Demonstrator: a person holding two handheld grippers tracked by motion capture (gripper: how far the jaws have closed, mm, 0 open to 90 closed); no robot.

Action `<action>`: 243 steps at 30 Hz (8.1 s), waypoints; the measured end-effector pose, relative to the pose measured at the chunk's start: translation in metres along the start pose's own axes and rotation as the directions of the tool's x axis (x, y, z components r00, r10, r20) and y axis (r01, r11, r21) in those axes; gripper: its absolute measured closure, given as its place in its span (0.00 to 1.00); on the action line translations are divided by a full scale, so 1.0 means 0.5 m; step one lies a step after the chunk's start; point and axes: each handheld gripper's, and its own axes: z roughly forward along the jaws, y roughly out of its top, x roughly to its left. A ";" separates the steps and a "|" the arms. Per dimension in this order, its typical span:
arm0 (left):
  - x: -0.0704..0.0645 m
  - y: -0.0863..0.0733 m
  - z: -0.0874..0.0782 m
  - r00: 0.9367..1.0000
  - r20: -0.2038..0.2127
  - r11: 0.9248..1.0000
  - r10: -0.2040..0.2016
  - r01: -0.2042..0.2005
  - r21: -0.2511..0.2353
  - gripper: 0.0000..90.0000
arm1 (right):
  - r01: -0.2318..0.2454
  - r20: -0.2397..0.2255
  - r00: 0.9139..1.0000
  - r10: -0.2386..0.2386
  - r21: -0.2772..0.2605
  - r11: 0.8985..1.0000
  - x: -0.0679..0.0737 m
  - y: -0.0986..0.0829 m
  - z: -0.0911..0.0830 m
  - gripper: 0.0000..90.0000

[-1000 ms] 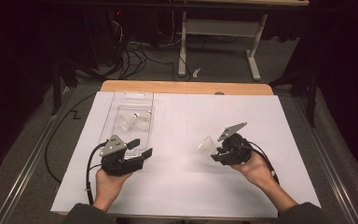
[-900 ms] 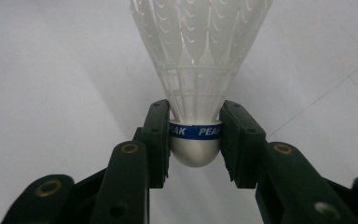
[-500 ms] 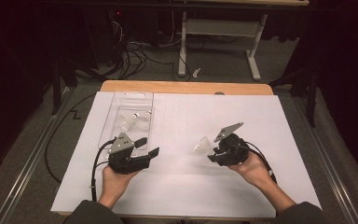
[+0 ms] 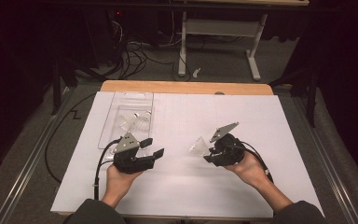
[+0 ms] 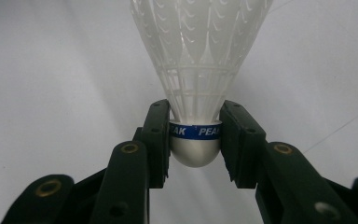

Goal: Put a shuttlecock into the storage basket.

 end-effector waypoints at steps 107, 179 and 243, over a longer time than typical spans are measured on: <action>-0.066 0.043 0.080 0.959 0.259 0.975 0.118 -0.161 0.152 0.99 | 0.116 -0.078 0.990 -0.116 -0.006 0.993 0.063 0.069 0.025 0.72; -0.041 0.054 0.040 0.969 0.238 0.988 0.073 -0.102 0.113 1.00 | -0.032 0.019 0.999 0.036 -0.179 0.983 0.027 -0.024 -0.028 0.46; 0.004 0.063 -0.022 0.988 0.152 0.998 0.016 -0.024 0.053 1.00 | -0.169 0.062 0.975 0.211 -0.407 0.898 0.004 -0.171 -0.075 0.39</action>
